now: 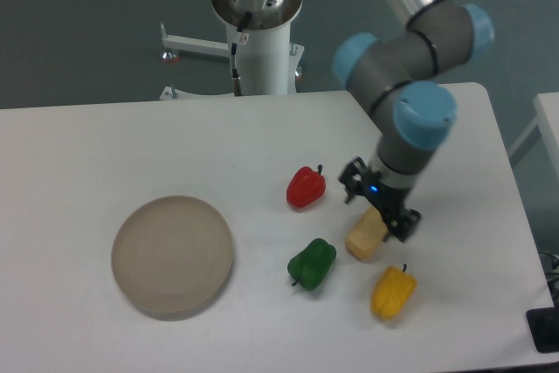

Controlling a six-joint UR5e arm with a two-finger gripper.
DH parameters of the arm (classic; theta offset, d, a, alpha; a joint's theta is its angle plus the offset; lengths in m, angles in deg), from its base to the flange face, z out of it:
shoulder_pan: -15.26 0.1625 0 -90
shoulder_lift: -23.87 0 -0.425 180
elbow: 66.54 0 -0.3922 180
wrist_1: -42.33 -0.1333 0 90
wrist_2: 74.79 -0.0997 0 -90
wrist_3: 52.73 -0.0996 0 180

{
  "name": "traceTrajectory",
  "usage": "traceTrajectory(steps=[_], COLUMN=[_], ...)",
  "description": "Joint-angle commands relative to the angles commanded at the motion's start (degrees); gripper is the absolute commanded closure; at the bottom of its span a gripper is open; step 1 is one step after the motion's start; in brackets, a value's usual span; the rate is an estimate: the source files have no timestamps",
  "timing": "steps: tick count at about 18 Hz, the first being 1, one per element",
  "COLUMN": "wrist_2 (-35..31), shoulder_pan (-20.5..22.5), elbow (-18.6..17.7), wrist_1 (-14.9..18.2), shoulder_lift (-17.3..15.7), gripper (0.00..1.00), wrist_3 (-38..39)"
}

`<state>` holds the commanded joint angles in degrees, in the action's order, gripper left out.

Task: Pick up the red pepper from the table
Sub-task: 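Move the gripper over the table toward the red bell pepper, then lower the gripper onto the red pepper and close around it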

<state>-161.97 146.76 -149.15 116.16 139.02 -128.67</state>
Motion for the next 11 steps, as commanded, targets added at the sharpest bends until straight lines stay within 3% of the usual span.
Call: traceTrajectory(steps=[7, 11], wrist_2=[-1.1, -8.0], shoulder_pan=[-3.6, -5.7], elbow=[-4.7, -5.5], wrist_1=[-1.4, -3.2], shoulder_lift=[-2.5, -1.9], gripper=[0.0, 0.0], wrist_3=[7.3, 7.4])
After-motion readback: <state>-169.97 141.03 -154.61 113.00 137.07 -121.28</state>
